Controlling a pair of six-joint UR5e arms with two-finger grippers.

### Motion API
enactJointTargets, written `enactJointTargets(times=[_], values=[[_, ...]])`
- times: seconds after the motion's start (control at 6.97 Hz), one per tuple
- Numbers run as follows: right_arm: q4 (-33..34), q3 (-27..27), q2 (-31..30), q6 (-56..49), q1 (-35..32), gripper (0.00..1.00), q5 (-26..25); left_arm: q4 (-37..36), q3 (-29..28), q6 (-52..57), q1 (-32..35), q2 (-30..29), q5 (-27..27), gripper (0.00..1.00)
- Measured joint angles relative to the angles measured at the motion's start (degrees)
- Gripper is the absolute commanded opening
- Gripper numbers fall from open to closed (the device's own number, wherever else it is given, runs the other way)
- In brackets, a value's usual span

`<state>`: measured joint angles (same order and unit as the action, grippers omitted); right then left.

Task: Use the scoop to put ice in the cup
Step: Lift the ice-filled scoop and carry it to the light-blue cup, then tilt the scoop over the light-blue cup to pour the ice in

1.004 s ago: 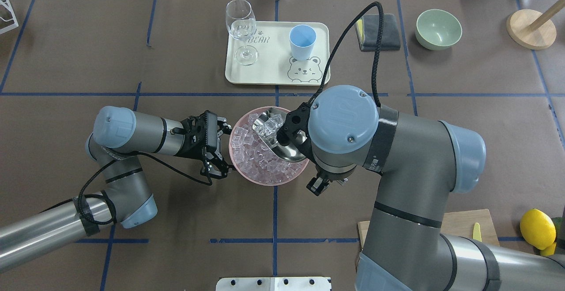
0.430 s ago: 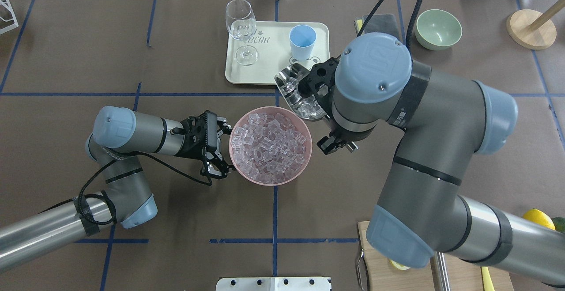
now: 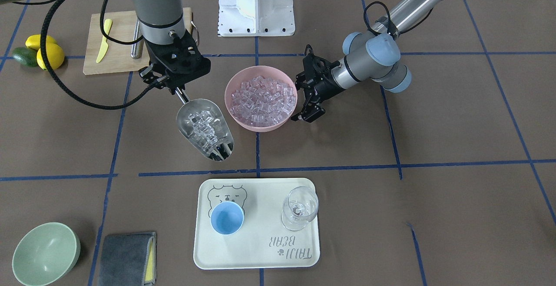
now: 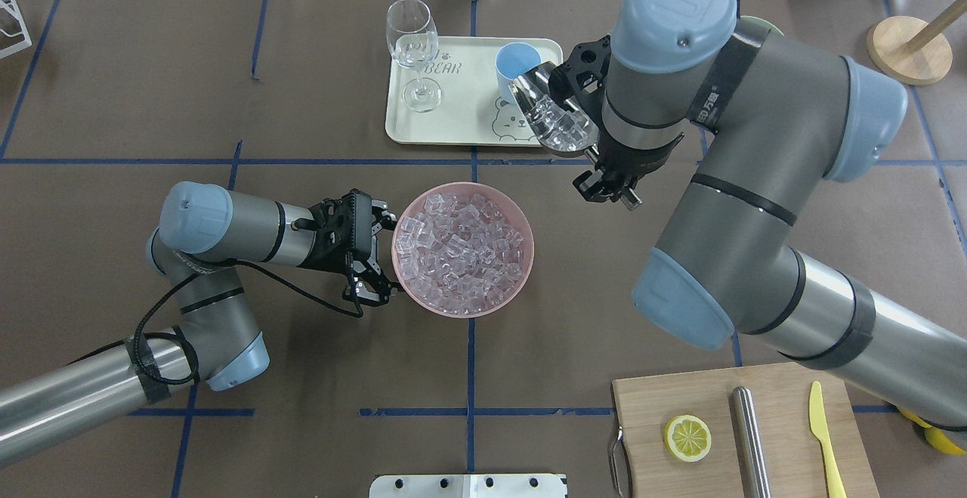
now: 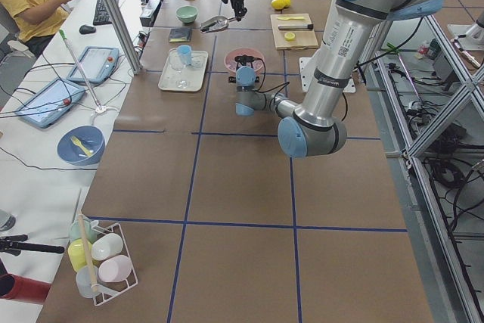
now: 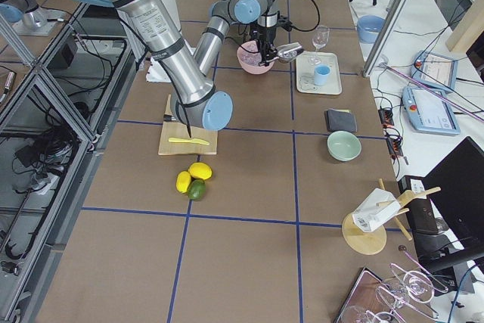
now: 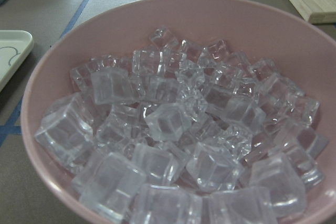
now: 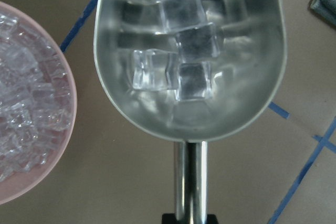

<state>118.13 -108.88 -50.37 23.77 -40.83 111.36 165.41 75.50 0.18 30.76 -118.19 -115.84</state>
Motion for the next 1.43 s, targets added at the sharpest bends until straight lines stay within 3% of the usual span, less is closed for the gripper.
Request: enactJointTargets(times=[0.86,1.43], values=[[4.2,25.4,13.2,-17.2,-7.6,0.0,2.5,0.0,0.0,0.1,0.0,0.1,0.0,1.0],[14.1,33.3,20.6,-26.8,-8.5,0.0,2.5,0.2,0.2,0.1,0.0,0.2,0.0,1.0]])
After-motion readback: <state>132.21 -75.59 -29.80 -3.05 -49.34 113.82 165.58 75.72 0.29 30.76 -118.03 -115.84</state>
